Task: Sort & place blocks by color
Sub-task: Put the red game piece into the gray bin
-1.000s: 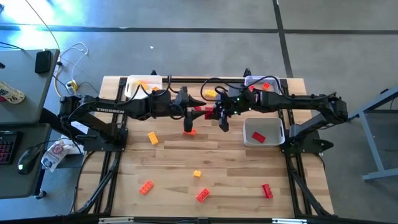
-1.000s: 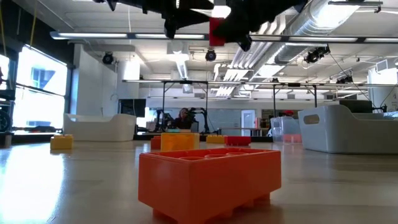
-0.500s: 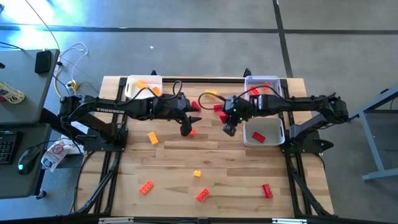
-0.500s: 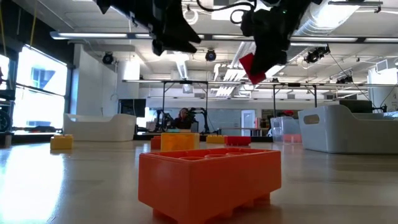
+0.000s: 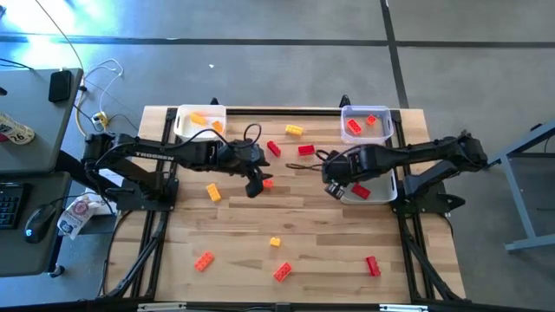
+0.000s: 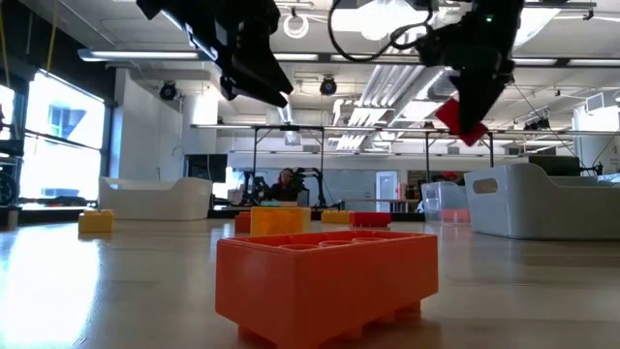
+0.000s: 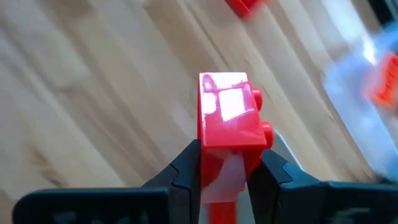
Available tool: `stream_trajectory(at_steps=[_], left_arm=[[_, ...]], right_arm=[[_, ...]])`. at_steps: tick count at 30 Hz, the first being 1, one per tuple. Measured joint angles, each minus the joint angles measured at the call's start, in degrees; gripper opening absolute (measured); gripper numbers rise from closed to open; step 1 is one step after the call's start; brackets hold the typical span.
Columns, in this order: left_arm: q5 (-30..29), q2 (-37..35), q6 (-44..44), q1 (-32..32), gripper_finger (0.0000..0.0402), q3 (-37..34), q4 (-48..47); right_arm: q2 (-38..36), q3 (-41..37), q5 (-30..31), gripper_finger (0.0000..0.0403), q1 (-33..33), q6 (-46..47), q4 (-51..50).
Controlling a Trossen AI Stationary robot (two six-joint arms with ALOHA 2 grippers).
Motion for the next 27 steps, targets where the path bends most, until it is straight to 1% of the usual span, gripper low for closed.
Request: stream_trajectory(at_steps=[3, 7, 12, 19, 22, 27], left_arm=[[0.0, 0.0, 0.0, -0.99, 0.0186, 0.0, -1.08], [0.0, 0.0, 0.0, -2.17, 0.0186, 0.0, -1.97], [0.02, 0.0, 0.0, -3.09, 0.0186, 0.0, -2.31], [0.02, 0.0, 0.2, -3.54, 0.0186, 0.0, -3.02], [0.02, 0.0, 0.9, -3.54, 0.0186, 0.0, -4.88], [0.04, 0.02, 2.98, -3.34, 0.0186, 0.0, -6.32]], right_arm=[[0.0, 0.0, 1.53, 0.0072, 1.03, 6.68, -6.29], [-0.02, 0.0, 2.02, 0.0072, 2.03, 14.89, -12.97], [0.04, -0.02, 3.16, 0.0072, 3.15, 21.68, -17.28], [0.07, -0.47, 3.2, 0.0072, 4.32, 25.5, -17.24], [0.11, -4.09, 2.53, 0.0072, 4.66, 25.64, -14.83], [0.13, -11.64, -0.68, 0.0072, 5.06, 27.31, -9.17]])
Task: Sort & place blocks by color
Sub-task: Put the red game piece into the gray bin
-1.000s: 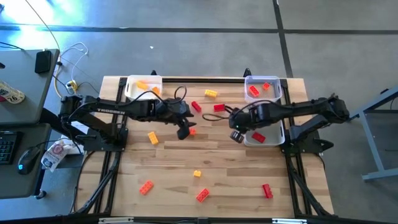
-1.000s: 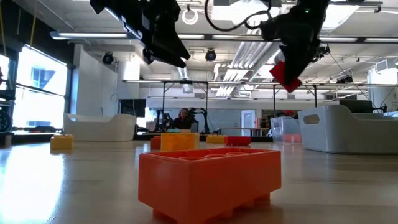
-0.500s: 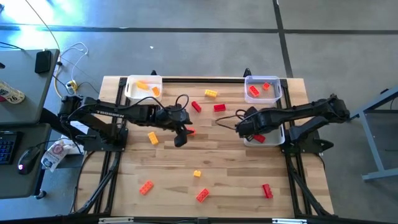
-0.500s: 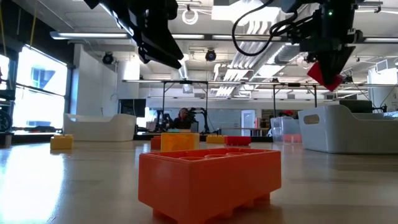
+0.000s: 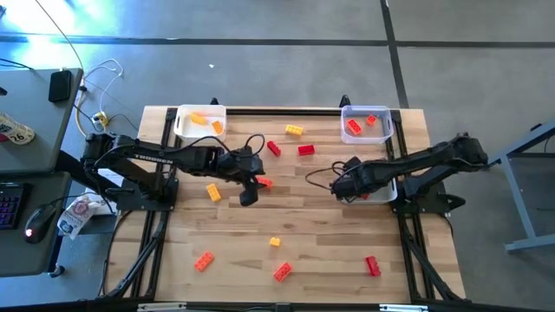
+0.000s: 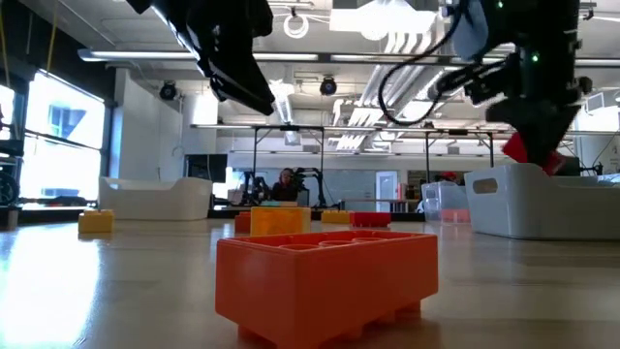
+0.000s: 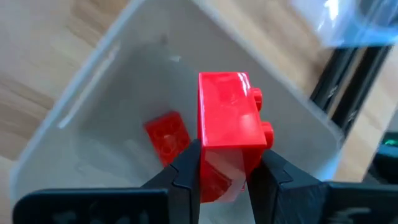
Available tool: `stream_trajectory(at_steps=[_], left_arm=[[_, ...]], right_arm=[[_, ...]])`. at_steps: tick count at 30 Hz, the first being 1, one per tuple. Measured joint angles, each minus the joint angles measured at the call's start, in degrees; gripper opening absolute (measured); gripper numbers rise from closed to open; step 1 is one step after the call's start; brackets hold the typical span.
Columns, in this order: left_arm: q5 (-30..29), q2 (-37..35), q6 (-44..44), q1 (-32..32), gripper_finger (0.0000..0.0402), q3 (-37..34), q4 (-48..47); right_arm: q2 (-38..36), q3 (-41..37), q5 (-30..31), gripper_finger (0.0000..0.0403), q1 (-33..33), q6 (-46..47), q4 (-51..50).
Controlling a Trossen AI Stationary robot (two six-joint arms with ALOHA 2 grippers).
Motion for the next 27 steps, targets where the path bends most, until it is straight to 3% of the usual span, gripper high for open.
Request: stream_trajectory(at_steps=[9, 20, 27], left_arm=[[0.22, 0.0, 5.0, 1.64, 0.0186, 0.0, -2.88], [0.63, 0.0, 11.42, 3.34, 0.0186, 0.0, -5.9], [0.76, 0.0, 16.1, 3.34, 0.0195, 0.0, -6.25]], right_arm=[[0.0, -4.68, -2.22, 0.0073, -0.02, 1.1, 3.72], [0.0, -4.69, -0.73, 0.0168, -0.02, 1.48, 5.09], [0.0, -2.39, -0.61, 0.0184, 0.04, 1.92, 4.98]])
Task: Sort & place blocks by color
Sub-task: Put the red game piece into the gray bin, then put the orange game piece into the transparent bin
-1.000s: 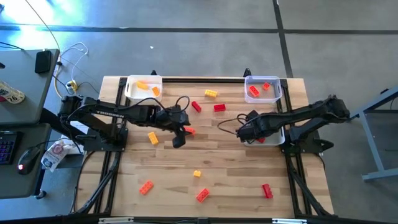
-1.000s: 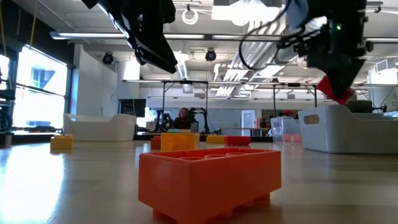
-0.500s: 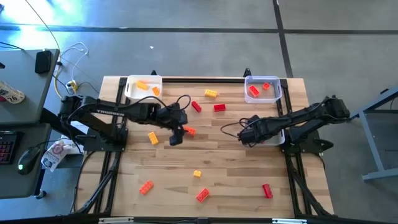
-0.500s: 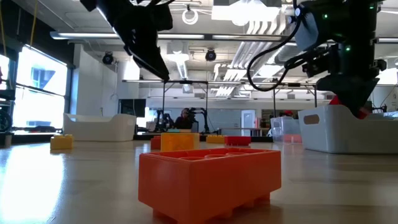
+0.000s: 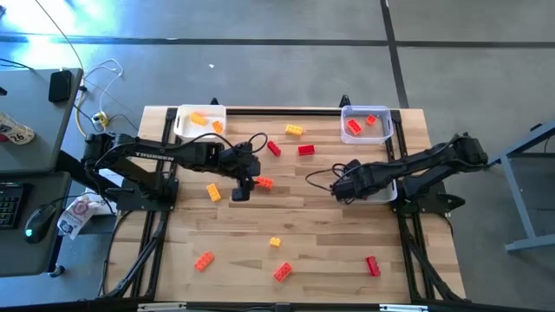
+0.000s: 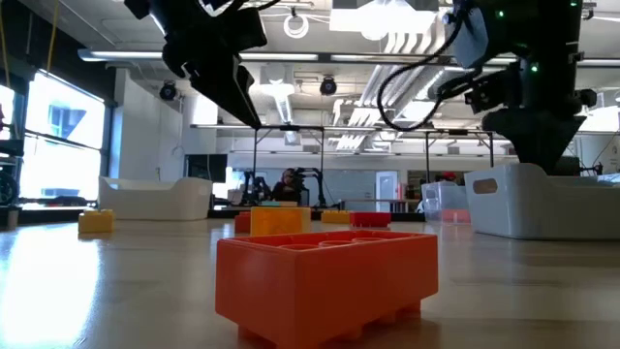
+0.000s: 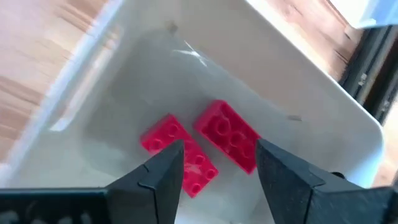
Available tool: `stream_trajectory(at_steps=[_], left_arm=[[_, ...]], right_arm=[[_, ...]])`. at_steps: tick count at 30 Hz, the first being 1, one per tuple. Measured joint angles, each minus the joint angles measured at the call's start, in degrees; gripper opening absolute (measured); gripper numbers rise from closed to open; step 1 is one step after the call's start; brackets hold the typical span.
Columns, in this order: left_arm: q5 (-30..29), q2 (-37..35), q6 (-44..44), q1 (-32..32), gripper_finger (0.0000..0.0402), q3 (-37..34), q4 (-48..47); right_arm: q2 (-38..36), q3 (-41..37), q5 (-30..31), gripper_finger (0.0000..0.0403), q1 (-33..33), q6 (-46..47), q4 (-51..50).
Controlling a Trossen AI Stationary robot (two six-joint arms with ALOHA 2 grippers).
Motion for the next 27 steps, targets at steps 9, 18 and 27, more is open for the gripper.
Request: stream_trajectory(at_steps=[9, 18, 27], left_arm=[[-0.04, 0.77, 4.0, 0.0, 0.0236, 0.0, 0.55], [1.92, 8.59, 8.61, 1.17, 0.0228, 0.0, 0.66], [2.03, 16.45, 7.99, 3.22, 0.0228, -0.02, 3.6]], right_arm=[[0.0, 7.15, 7.25, 0.0175, 0.0, -3.5, -0.35], [-0.02, 10.58, 11.13, 0.0172, 0.0, -5.29, 0.16], [-0.02, 10.58, 11.07, 0.0172, 0.0, -5.58, 0.49]])
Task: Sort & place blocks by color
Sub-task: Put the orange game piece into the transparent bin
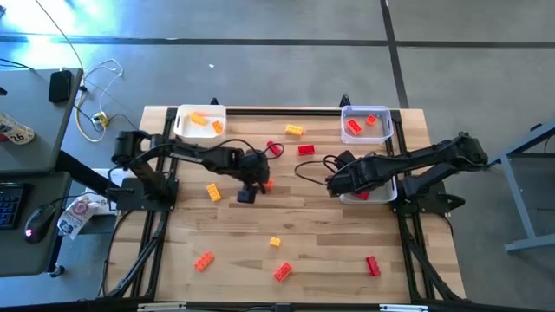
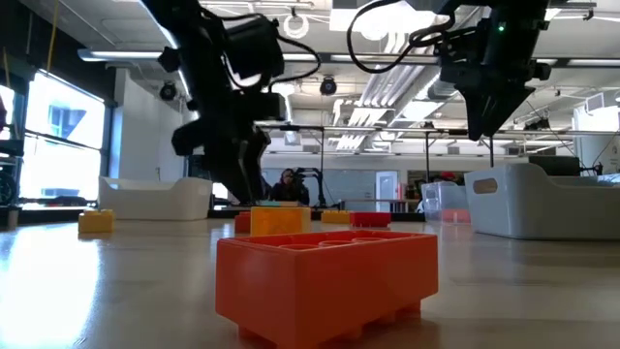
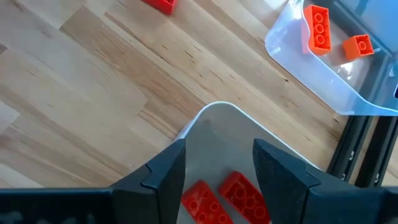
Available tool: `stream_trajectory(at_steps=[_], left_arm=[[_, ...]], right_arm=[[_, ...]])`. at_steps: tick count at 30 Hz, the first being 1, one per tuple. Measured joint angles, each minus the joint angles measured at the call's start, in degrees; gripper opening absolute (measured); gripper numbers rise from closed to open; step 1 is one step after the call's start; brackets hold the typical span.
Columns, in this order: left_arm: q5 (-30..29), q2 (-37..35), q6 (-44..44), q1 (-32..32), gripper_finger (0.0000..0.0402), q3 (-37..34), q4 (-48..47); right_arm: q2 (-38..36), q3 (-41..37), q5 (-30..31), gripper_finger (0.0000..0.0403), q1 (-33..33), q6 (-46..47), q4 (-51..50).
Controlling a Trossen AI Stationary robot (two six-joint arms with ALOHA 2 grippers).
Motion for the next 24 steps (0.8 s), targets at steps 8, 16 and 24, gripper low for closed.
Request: stream_trajectory(at_steps=[8, 16, 24], left_arm=[[2.38, 3.77, 0.31, 2.09, 0.0227, 0.02, 1.2], [2.74, 6.54, 0.38, 2.14, 0.0226, 0.15, 1.43], [7.05, 6.72, 0.91, 2.41, 0.0133, 0.05, 3.03]], right_arm=[[0.0, 0.0, -0.12, 0.0172, 0.0, 0.0, 0.0], [0.0, 0.0, 0.04, 0.0172, 0.0, -0.01, 0.06], [0.0, 0.0, 0.06, 0.0172, 0.0, -3.1, 4.01]])
